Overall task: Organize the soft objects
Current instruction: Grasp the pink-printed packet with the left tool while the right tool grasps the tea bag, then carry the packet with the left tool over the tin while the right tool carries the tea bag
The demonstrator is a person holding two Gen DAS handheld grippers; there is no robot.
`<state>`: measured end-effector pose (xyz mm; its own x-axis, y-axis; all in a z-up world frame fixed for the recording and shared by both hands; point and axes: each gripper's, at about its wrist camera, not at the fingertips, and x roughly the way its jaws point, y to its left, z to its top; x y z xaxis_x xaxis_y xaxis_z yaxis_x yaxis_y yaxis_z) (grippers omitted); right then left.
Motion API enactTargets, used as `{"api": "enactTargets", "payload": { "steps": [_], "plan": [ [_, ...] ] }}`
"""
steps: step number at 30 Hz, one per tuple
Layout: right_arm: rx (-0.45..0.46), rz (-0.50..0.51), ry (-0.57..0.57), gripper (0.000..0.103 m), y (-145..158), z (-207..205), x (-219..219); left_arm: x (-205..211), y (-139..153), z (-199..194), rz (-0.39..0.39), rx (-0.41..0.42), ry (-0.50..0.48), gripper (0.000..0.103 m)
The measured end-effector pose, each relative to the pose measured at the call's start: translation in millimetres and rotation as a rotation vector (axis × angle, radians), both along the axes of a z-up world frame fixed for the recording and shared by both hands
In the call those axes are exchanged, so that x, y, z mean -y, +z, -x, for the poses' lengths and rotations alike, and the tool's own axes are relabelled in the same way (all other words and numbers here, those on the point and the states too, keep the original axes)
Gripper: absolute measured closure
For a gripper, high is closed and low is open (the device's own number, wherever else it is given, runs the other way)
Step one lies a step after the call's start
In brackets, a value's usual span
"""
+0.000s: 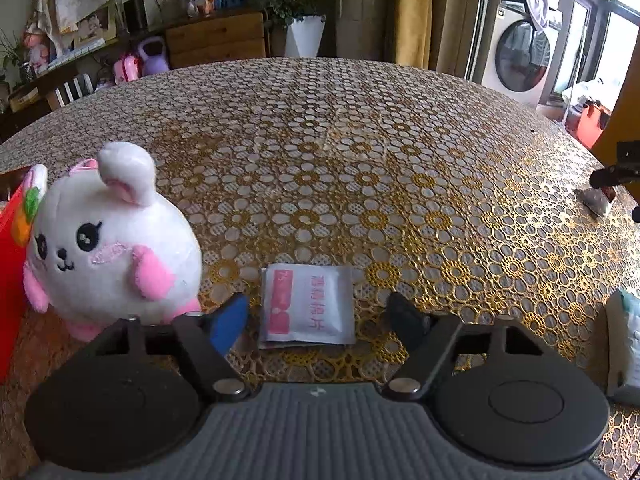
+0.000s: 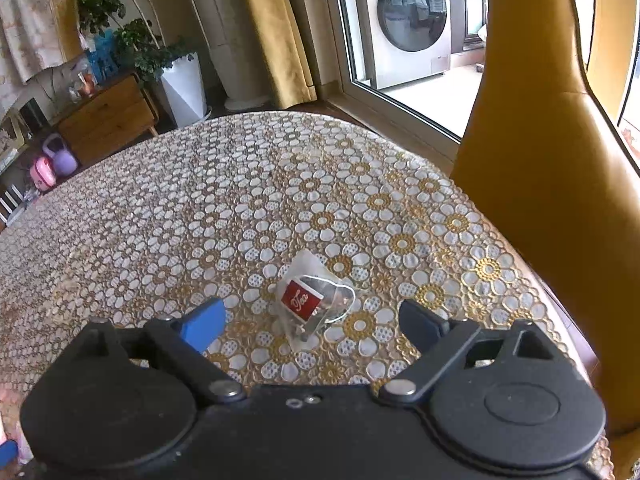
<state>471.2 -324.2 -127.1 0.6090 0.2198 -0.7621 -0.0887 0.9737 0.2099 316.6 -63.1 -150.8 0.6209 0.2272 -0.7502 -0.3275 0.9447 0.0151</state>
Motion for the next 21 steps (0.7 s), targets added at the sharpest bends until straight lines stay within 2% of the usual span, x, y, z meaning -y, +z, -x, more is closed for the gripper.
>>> {"api": "enactTargets", "payload": {
  "steps": [2, 5, 8, 10, 12, 13, 15, 16, 18, 21],
  "plan": [
    [-0.002, 0.015, 0.008, 0.014, -4.2, -2.1, -3.6, -2.1, 1.3, 1.0, 0.000, 0.005, 0.007, 0.045],
    [-0.012, 0.036, 0.016, 0.024, -9.7, -4.3, -8.9, -5.5, 2.4, 3.3, -0.002, 0.011, 0.016, 0.056],
    [-0.011, 0.055, 0.021, 0.030, -12.0, -4.7, -13.1, -7.0, 2.2, 4.8, -0.001, 0.017, 0.008, 0.057],
    [-0.001, 0.076, 0.031, 0.039, -11.2, -3.9, -17.3, -6.9, 2.3, 5.4, -0.005, 0.019, 0.004, 0.058],
    [0.006, 0.090, 0.043, 0.056, -10.1, -3.3, -20.9, -6.0, 3.2, 6.5, -0.011, 0.025, -0.005, 0.060],
    [0.008, 0.090, 0.048, 0.059, -9.9, -2.7, -21.9, -5.9, 3.9, 7.0, -0.009, 0.029, -0.010, 0.063],
    [0.013, 0.093, 0.058, 0.076, -9.6, -0.8, -23.6, -6.6, 5.3, 7.9, -0.001, 0.032, -0.015, 0.065],
    [0.018, 0.102, 0.059, 0.088, -9.1, 0.6, -24.2, -7.6, 5.6, 7.9, 0.004, 0.033, -0.016, 0.067],
    [0.032, 0.091, 0.064, 0.099, -6.7, 3.6, -23.2, -9.9, 6.6, 8.4, 0.014, 0.037, -0.018, 0.070],
    [0.058, 0.059, 0.067, 0.100, -0.5, 10.4, -19.4, -13.5, 7.7, 9.7, 0.024, 0.038, -0.016, 0.075]
  ]
}}
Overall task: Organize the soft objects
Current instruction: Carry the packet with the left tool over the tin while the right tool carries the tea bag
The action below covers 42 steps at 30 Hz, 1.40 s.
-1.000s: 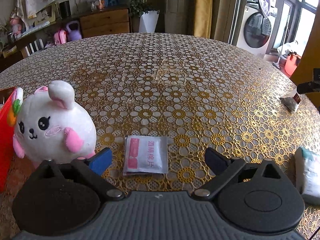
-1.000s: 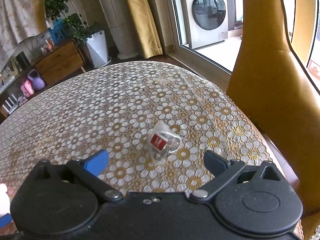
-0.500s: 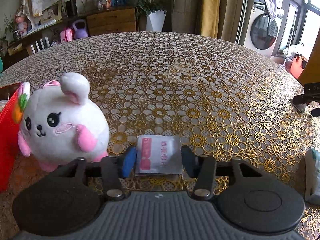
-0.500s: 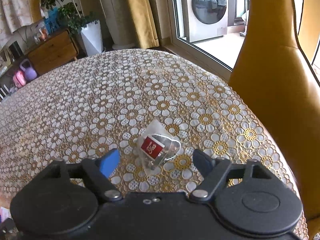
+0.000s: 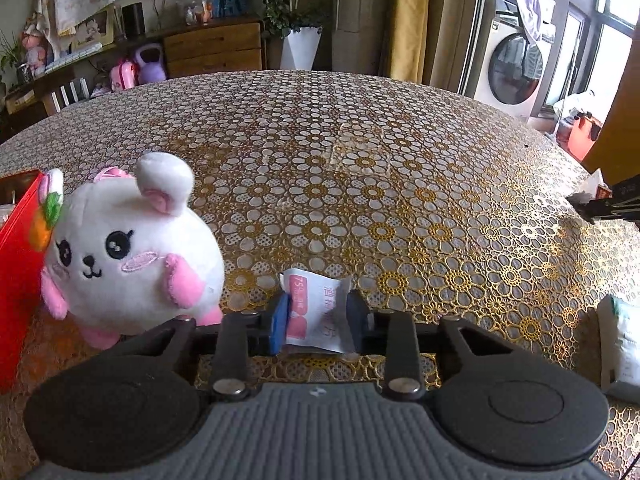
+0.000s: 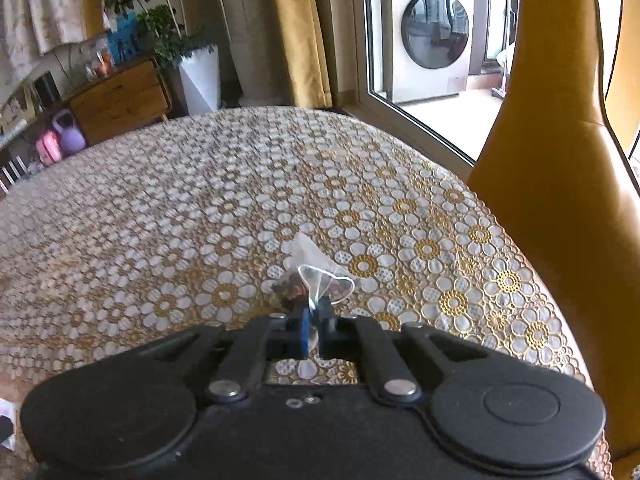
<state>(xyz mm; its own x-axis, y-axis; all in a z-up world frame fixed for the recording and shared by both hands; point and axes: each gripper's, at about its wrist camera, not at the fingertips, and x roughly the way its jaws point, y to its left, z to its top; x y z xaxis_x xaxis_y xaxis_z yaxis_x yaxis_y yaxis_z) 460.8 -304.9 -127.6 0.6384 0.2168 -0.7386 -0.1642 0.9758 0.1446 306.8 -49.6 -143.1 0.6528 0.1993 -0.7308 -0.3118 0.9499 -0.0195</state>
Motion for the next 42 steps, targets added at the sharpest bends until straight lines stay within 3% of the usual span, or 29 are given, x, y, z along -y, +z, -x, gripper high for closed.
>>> {"api": "enactTargets", "payload": {
  "steps": [16, 27, 42],
  "plan": [
    [0.029, -0.158, 0.151, 0.100, 42.0, 89.3, -11.1, -9.2, 31.0, 29.5, 0.093, 0.032, -0.043, 0.076],
    [0.048, -0.205, 0.236, 0.100, 76.7, 157.7, -37.3, -23.2, 68.0, 64.8, 0.133, 0.072, -0.074, 0.076],
    [0.104, -0.210, 0.366, 0.100, 135.6, 238.1, -102.6, -74.3, 128.5, 123.6, 0.154, 0.149, -0.080, 0.076]
  ]
}}
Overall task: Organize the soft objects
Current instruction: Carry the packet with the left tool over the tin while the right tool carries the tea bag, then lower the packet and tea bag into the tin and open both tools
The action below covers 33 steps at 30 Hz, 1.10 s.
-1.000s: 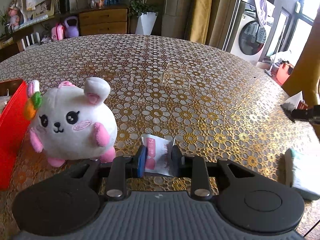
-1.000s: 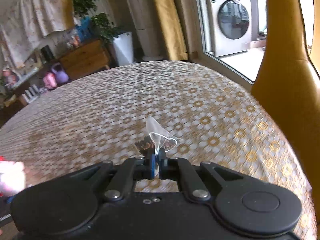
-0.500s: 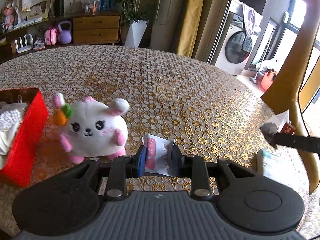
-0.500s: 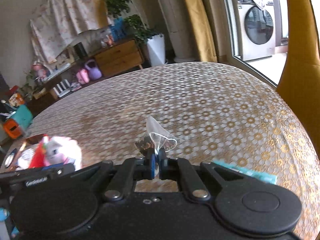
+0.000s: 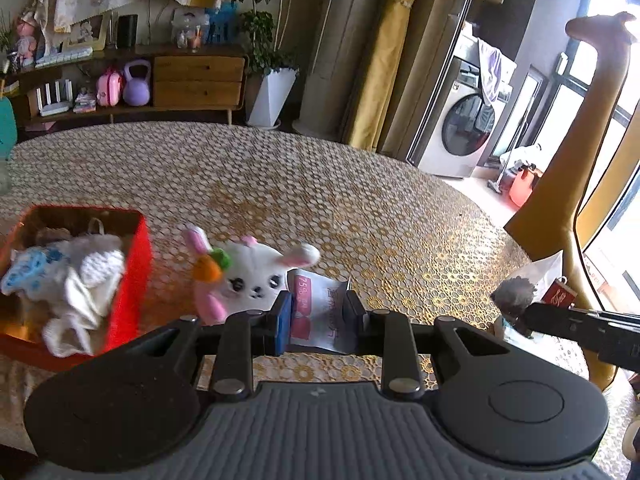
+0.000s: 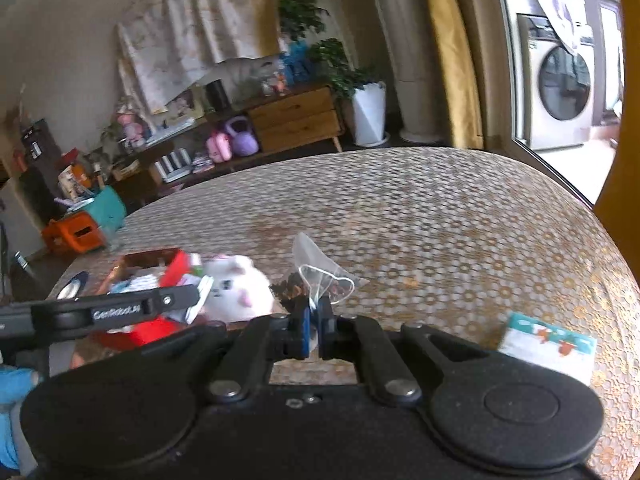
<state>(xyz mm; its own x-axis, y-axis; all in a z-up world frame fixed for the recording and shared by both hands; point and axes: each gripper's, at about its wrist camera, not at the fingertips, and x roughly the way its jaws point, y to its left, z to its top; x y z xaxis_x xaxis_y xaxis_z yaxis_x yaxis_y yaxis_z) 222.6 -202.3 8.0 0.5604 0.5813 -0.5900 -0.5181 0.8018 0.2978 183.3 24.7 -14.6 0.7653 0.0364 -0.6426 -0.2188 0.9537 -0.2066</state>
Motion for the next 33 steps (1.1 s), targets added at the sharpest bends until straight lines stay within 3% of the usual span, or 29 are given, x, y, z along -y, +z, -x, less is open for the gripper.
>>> {"api": "enactTargets", "payload": {
  "steps": [8, 22, 33],
  "plan": [
    [0.033, 0.004, 0.067, 0.100, 23.0, 30.3, -43.8, -43.0, 19.1, 29.1, 0.018, 0.026, 0.029, 0.076],
    [0.081, -0.006, 0.176, 0.100, 47.5, 66.3, -129.2, -131.2, 57.2, 63.0, -0.029, 0.079, 0.091, 0.076],
    [0.085, 0.003, 0.250, 0.100, 46.3, 67.8, -204.5, -196.1, 54.0, 67.7, -0.056, 0.043, 0.104, 0.076]
  ]
}}
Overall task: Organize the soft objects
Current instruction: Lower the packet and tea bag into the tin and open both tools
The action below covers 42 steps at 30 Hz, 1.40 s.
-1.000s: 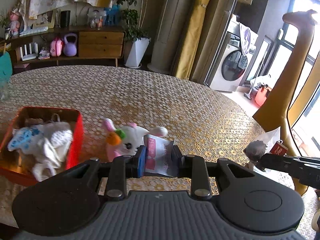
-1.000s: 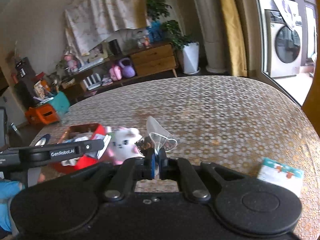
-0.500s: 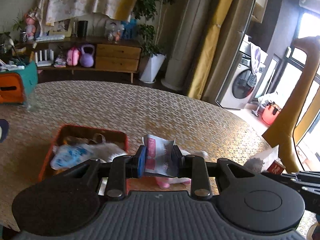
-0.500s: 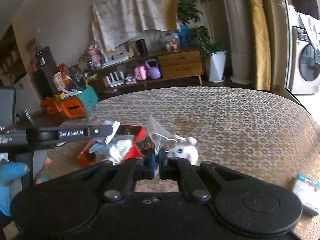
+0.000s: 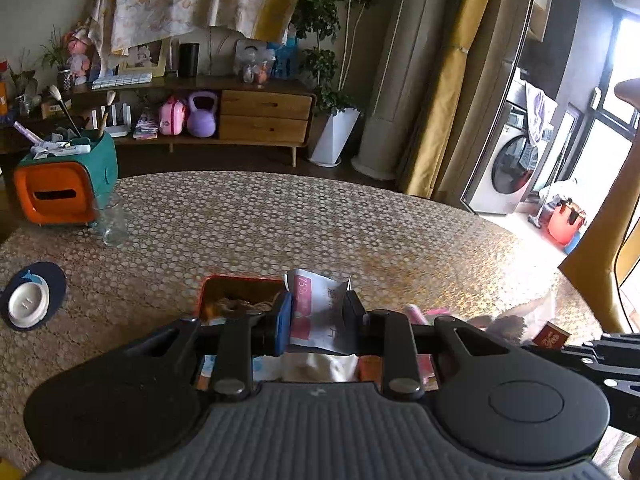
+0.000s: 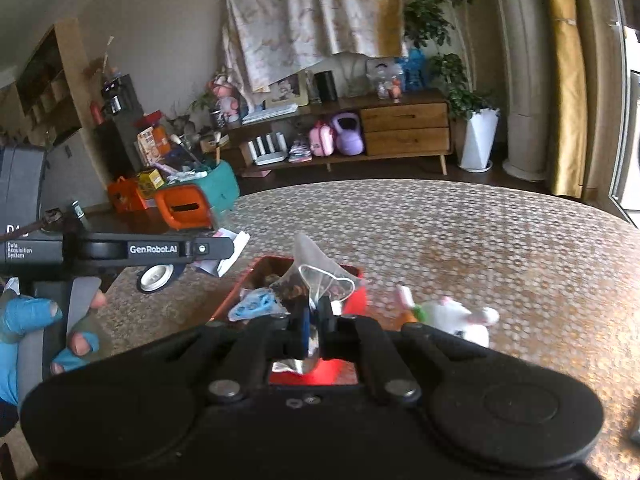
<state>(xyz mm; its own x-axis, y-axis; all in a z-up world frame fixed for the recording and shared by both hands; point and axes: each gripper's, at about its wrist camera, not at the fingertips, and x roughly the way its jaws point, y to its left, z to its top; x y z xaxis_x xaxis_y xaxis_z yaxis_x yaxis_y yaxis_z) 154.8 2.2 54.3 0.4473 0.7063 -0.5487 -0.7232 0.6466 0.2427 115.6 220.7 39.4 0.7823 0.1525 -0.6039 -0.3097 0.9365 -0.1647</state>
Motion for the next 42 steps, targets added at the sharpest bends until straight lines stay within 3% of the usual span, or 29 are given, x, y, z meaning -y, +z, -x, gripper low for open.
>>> {"api": "enactTargets", "payload": {
  "steps": [12, 20, 36, 42],
  "plan": [
    [-0.057, 0.078, 0.071, 0.099, -41.5, -11.1, -80.8, -50.8, -53.1, -19.4, 0.015, -0.105, 0.027, 0.076],
    [-0.044, 0.176, 0.145, 0.099, -79.2, -10.2, -120.3, -68.1, -86.9, -39.2, 0.012, -0.134, 0.002, 0.076],
    [-0.112, 0.247, 0.169, 0.097, -125.0, -23.8, -140.3, -70.3, -127.9, -66.0, 0.022, -0.171, -0.032, 0.076],
    [-0.113, 0.250, 0.157, 0.089, -129.3, -23.9, -142.8, -69.2, -127.2, -66.0, 0.028, -0.169, -0.026, 0.076]
  ]
}}
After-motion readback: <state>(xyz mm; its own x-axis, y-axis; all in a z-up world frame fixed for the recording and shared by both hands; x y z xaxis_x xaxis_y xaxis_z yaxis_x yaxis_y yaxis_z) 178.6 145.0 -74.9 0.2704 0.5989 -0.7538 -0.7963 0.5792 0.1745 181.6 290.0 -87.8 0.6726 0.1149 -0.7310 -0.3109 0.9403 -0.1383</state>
